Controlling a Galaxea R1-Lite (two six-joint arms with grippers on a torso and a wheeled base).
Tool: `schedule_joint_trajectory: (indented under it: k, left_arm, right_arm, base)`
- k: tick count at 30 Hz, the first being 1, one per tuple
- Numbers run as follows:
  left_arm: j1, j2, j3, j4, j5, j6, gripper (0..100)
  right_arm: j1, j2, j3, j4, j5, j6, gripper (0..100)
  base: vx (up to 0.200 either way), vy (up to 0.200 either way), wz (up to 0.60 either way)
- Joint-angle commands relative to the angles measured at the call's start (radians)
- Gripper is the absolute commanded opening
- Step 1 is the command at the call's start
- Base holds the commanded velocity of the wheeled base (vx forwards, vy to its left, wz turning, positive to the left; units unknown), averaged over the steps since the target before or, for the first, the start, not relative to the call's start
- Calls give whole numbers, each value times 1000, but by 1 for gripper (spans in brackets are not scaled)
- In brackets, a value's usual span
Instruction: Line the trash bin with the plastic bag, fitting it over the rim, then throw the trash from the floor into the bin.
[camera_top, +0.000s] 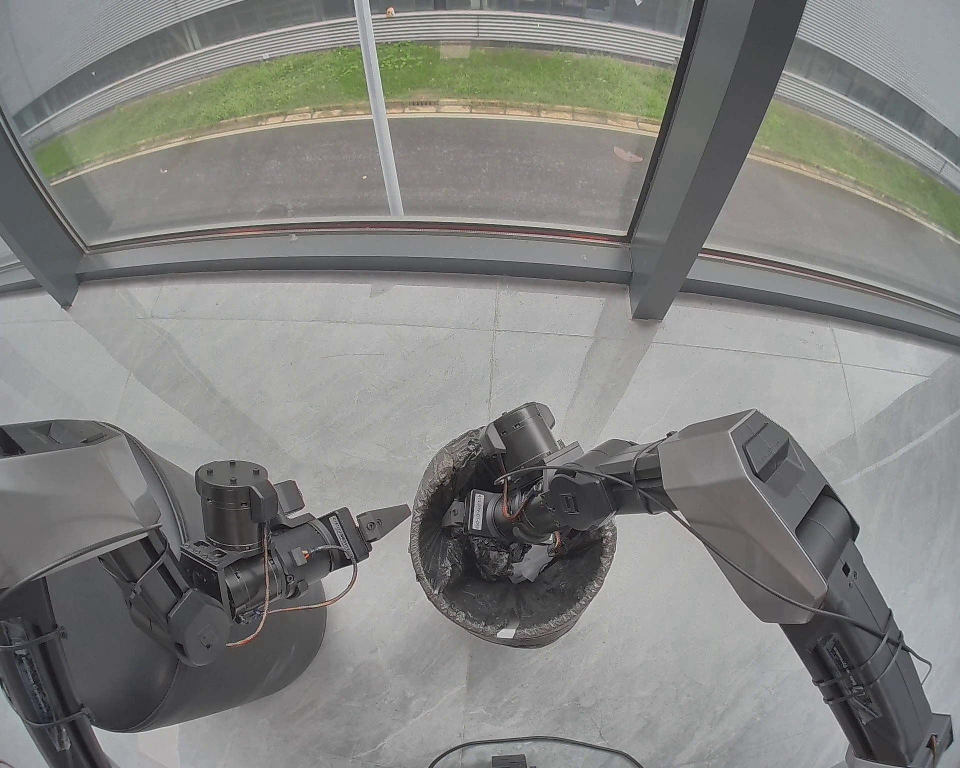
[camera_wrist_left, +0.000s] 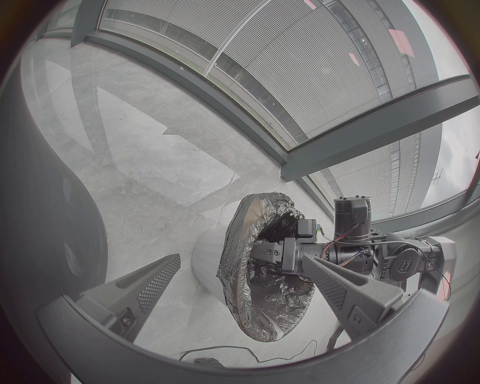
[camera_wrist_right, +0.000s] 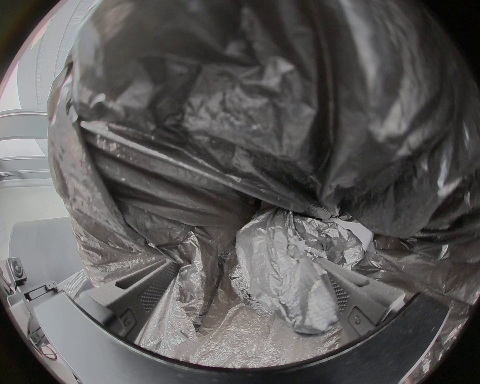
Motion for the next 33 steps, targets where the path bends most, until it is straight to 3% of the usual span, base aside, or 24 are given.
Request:
schedule_joint_trajectory:
  k: [1, 5, 11, 20, 31, 33]
  left_arm:
    - [0, 6, 0, 0, -1, 0, 100]
    - [0, 8, -2, -2, 1, 0, 100]
    - [0, 8, 1, -22, 1, -5, 100]
    - [-9, -6, 17, -52, 7, -4, 100]
    - [-28, -23, 40, -109, 16, 6, 100]
    - [-28, -34, 54, -140, 16, 6, 100]
  right_arm:
    - [1, 3, -1, 0, 0, 0, 100]
    - [1, -9, -1, 5, -2, 0, 100]
    - [8, -135, -9, 178, -60, 18, 100]
    - [36, -317, -9, 305, -83, 94, 100]
    - [57, -452, 33, 310, -209, 100, 100]
    - [54, -486, 85, 310, -259, 94, 100]
  base:
    - [0, 0, 0]
    - [0, 0, 0]
    - [0, 0, 0]
    - [0, 0, 0]
    - [0, 0, 0]
    - [0, 0, 0]
